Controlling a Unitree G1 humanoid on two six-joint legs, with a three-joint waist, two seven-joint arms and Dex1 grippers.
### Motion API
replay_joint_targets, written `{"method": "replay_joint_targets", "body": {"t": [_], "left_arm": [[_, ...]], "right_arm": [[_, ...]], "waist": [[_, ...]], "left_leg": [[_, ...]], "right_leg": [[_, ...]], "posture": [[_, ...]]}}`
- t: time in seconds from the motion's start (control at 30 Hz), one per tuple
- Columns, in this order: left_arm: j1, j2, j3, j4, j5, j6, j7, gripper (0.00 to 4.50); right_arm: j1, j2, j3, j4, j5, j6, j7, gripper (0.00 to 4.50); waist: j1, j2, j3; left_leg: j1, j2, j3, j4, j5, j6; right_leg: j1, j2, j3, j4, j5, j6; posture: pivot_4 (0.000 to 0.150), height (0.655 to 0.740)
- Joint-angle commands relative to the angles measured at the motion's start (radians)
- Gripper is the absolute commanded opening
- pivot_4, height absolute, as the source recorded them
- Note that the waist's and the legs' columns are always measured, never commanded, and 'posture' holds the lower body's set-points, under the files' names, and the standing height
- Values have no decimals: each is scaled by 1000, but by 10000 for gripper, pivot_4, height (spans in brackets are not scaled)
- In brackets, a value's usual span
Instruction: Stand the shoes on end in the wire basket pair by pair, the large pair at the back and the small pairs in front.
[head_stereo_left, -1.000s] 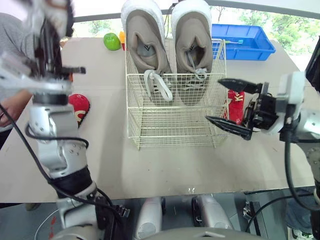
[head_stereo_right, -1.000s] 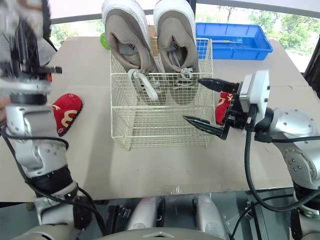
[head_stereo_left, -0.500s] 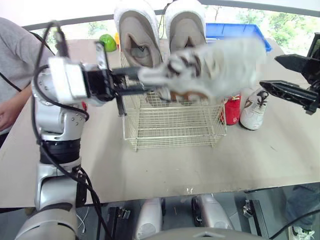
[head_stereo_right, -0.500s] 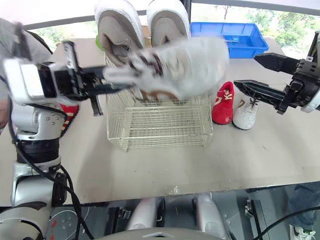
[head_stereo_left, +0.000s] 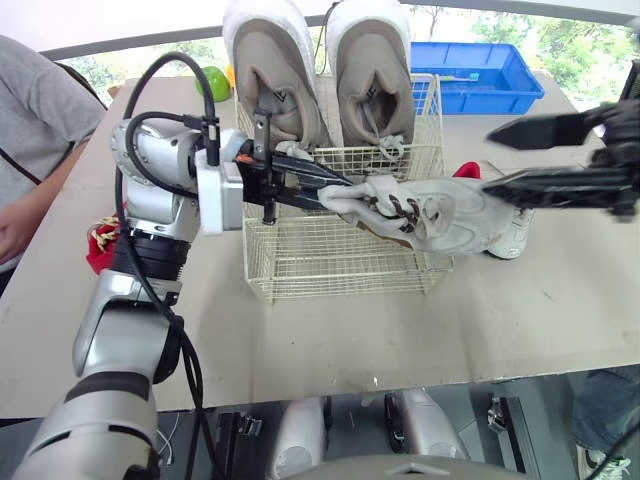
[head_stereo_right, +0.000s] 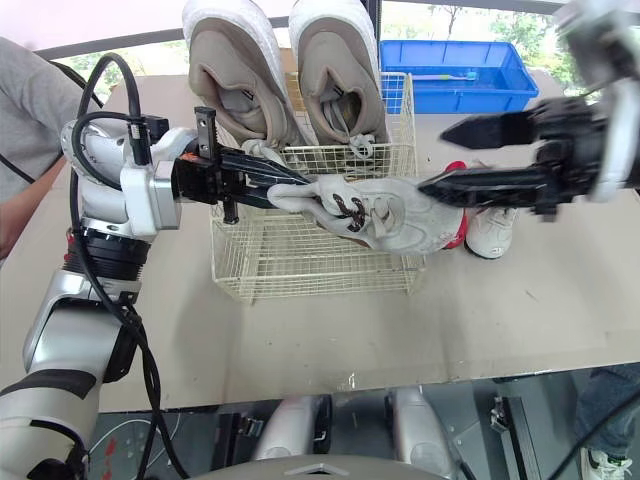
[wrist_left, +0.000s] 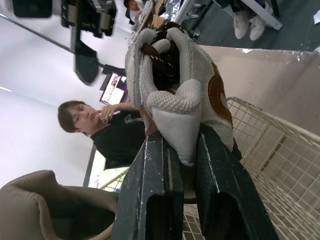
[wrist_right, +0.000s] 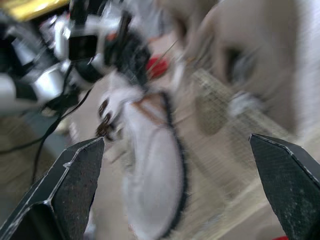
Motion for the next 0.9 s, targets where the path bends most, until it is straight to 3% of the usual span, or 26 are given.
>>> {"method": "replay_joint_targets", "body": {"t": [0.03,0.1,0.37,0.4,0.43,0.5,0.63,0.67,0.77,0.83,0.9], "left_arm": [[-29,-6,8,-8,-24,-39,-5,901],[-33,-12,11,-17,-28,-54,-5,901],[-32,-14,57,-36,-44,-42,-5,901],[-27,-13,73,-49,-52,-16,-1,5899],[-22,-12,88,-59,-56,12,11,11028],[8,5,109,-91,-74,142,68,17615],[106,72,146,-233,-178,566,235,37589],[152,104,177,-300,-335,770,381,41567],[326,202,265,-468,-660,1184,596,41729],[455,204,319,-571,-844,1301,726,41729],[553,178,346,-657,-921,1359,792,41729]], "right_arm": [[-52,46,74,5,-119,12,-4,45000],[-67,80,124,13,-188,17,12,45000],[-98,113,133,37,-266,49,133,8428],[-94,119,129,35,-273,46,141,3568],[-88,127,119,35,-272,47,146,1740],[-73,148,86,38,-262,46,146,1561],[-42,181,17,42,-241,59,121,1557],[-16,201,-29,41,-210,50,93,1556],[78,254,-155,9,-118,25,6,1548],[140,306,-222,-26,-45,-12,-94,1537],[189,344,-259,-67,12,-45,-174,1534]], "waist": [[1,0,0],[2,1,-1],[6,1,0],[5,1,0],[4,1,0],[4,1,0],[-2,1,0],[-4,1,0],[-13,1,0],[-19,1,0],[-19,1,0]], "left_leg": [[-1,0,0,0,0,0],[-9,0,0,2,0,0],[-16,0,0,2,0,0],[-16,0,0,2,0,0],[-16,0,0,2,0,0],[-16,0,0,3,0,0],[-14,1,-3,2,0,0],[-14,1,-4,3,0,0],[-14,3,-5,3,0,0],[-13,4,-5,2,0,0],[-12,4,-5,2,0,0]], "right_leg": [[-1,0,0,0,0,0],[-9,0,0,2,0,0],[-14,-1,-5,2,0,0],[-14,-1,-5,2,0,0],[-14,-1,-5,2,0,0],[-14,-1,-5,2,0,0],[-14,0,-4,5,0,1],[-14,0,-5,6,0,1],[-14,-1,-5,8,0,1],[-13,-1,-6,8,0,1],[-13,-2,-6,10,0,2]], "posture": [[1500,7400],[1500,7400],[1500,7400],[1500,7400],[1500,7400],[1500,7400],[1500,7400],[1500,7400],[1500,7400],[1500,7400],[1500,7400]]}}
